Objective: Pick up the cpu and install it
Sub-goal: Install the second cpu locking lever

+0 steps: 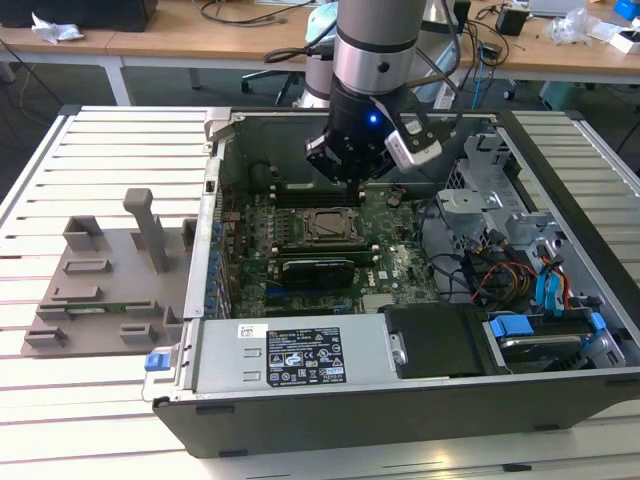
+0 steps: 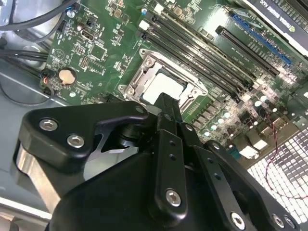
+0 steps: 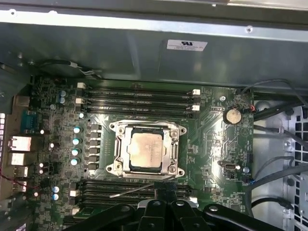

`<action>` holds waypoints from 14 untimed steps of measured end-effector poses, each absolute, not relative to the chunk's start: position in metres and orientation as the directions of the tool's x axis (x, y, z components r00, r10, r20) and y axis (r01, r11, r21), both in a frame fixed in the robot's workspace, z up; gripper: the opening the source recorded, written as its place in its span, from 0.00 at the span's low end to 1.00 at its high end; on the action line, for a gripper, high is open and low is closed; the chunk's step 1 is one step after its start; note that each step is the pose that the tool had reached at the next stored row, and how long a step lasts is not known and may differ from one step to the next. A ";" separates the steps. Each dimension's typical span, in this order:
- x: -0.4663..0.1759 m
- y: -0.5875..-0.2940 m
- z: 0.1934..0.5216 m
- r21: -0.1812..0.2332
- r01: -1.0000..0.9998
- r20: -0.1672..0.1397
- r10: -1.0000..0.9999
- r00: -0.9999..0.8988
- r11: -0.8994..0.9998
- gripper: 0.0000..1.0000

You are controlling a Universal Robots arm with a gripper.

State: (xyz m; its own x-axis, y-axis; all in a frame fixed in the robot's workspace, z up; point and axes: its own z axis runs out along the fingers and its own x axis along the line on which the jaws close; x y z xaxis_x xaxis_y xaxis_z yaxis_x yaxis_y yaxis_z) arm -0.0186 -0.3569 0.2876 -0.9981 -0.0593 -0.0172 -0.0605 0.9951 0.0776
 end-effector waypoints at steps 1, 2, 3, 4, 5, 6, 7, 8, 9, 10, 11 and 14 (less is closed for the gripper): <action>-0.019 -0.358 0.286 0.078 -0.060 -0.017 -0.059 -0.998 0.995 0.11; -0.019 -0.359 0.284 0.079 -0.060 -0.017 -0.059 -0.998 0.995 0.11; -0.019 -0.361 0.282 0.079 -0.060 -0.017 -0.059 -0.998 0.995 0.11; -0.020 -0.362 0.280 0.080 -0.060 -0.017 -0.059 -0.998 0.995 0.11; -0.021 -0.365 0.278 0.080 -0.060 -0.017 -0.059 -0.998 0.995 0.11; -0.021 -0.366 0.276 0.081 -0.060 -0.017 -0.059 -0.998 0.995 0.11; -0.022 -0.369 0.274 0.081 -0.060 -0.017 -0.059 -0.998 0.995 0.11; -0.022 -0.371 0.270 0.081 -0.060 -0.017 -0.059 -0.998 0.995 0.11; -0.023 -0.372 0.266 0.081 -0.060 -0.017 -0.059 -0.998 0.995 0.11; -0.024 -0.372 0.263 0.081 -0.060 -0.017 -0.059 -0.998 0.995 0.11; -0.024 -0.372 0.260 0.081 -0.060 -0.017 -0.059 -0.998 0.995 0.11; -0.027 -0.376 0.253 0.081 -0.061 -0.017 -0.059 -0.998 0.995 0.11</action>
